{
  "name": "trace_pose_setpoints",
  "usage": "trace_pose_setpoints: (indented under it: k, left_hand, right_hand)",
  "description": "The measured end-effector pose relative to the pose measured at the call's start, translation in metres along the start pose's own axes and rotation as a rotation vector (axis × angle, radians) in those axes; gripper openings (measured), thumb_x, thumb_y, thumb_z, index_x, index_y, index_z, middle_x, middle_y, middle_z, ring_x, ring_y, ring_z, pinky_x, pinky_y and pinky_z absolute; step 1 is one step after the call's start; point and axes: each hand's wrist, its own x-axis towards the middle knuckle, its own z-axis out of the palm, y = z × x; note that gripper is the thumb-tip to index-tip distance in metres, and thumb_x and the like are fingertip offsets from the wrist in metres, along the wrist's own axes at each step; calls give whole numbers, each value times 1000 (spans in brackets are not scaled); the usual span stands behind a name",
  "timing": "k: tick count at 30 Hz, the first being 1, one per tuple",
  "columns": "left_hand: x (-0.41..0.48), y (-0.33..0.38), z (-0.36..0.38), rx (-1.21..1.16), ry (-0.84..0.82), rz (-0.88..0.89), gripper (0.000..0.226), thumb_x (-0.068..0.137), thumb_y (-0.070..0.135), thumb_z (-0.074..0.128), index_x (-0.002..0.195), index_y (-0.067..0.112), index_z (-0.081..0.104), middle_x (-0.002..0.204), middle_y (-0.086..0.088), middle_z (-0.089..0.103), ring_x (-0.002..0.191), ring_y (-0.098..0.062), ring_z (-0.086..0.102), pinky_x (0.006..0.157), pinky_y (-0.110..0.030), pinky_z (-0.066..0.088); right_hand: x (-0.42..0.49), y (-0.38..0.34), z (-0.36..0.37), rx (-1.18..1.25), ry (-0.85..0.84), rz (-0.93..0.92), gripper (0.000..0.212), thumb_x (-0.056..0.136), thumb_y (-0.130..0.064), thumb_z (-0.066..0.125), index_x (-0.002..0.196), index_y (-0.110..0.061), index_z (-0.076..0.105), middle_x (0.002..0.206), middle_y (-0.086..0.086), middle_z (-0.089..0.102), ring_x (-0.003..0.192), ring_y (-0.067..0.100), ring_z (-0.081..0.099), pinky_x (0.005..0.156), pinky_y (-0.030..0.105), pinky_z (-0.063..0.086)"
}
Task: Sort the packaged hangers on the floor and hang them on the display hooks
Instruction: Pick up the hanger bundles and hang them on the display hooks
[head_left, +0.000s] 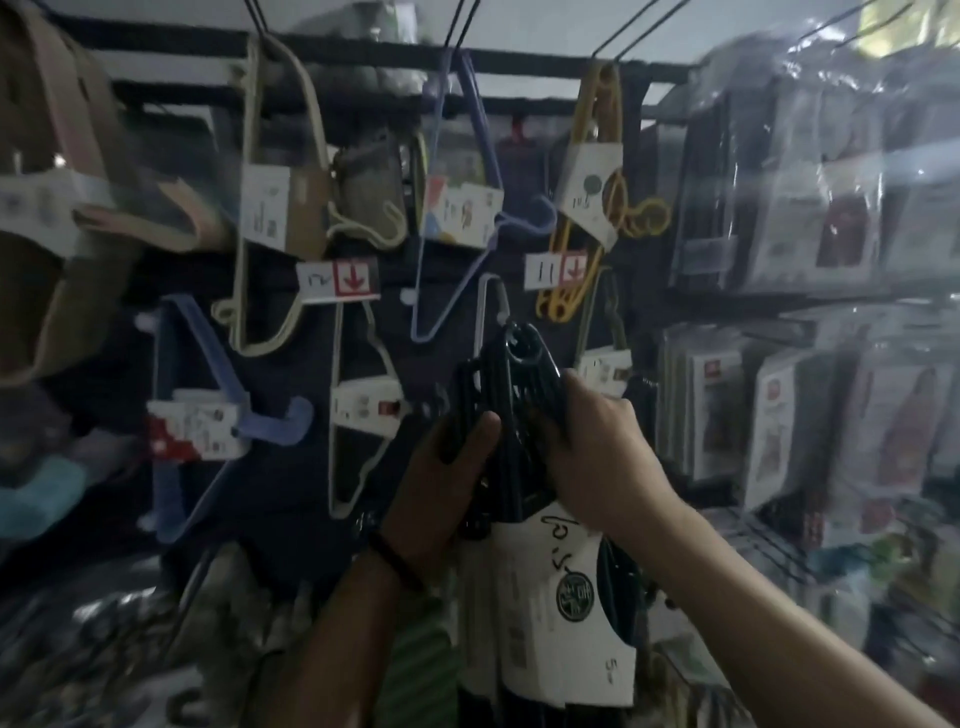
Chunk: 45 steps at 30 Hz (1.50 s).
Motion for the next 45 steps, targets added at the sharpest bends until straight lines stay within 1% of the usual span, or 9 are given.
trace_pose_setpoints:
  k: [4,9,12,15,21,29,35,39,45]
  left_hand:
    - [68,16,-3,60,14,58,68,87,77,54,117,18,72,110,-4,77,106,-20,74,96,-51,57]
    - [119,21,25,88,-89,150,46,93,55,54,117,21,73,106,1,78,101,-14,74,89,-41,60]
    - [137,28,45,100,-129,258,35,89,45,57,106,18,71,76,16,73,72,-1,70,66,-19,54]
    - [149,35,66,95,-195,286,39,88,41,59,118,17,67,57,19,60,50,1,59,61,-29,55]
    - [189,69,111,179,-105,442,43,86,63,65,94,21,68,64,-1,59,60,-26,62,63,-53,58]
    - [239,120,130,490,30,528,32,88,59,63,107,33,59,83,14,74,69,0,70,62,-20,54]
    - [275,154,121,432,94,521,31,91,57,66,98,28,75,82,7,77,76,-14,75,74,-47,62]
    - [288,174,121,486,79,542,36,95,47,64,85,15,76,65,5,72,56,-7,67,60,-29,49]
    - [303,185,122,487,63,515,48,94,48,66,80,2,67,51,3,55,38,-10,47,53,-31,36]
  right_hand:
    - [57,1,1,25,43,-33,8,103,-33,53,100,-26,51,83,1,67,69,22,68,59,49,60]
    - [99,33,-29,72,171,-57,5,103,-32,62,105,-30,57,84,-10,72,72,4,68,62,25,54]
    - [119,50,-60,70,228,-96,14,98,-35,70,109,-32,62,88,-12,74,77,2,70,65,25,57]
    - [136,62,-94,34,309,-164,13,96,-33,73,107,-30,67,89,-13,75,79,3,71,71,33,60]
    - [190,88,-161,-31,476,-126,21,95,-42,70,88,-22,66,77,-6,73,65,6,69,62,36,60]
    - [263,91,-214,-139,365,-148,20,102,-33,66,84,-23,64,68,-5,69,49,0,67,46,14,51]
    - [318,89,-231,-145,347,-110,27,99,-32,70,80,-15,62,74,8,72,63,24,75,61,47,65]
    - [352,76,-251,-139,430,-68,35,90,-47,77,78,-17,65,72,4,70,59,20,68,56,38,62]
    - [383,73,-275,-144,510,-67,18,90,-28,76,91,-12,69,82,7,70,68,20,69,53,31,57]
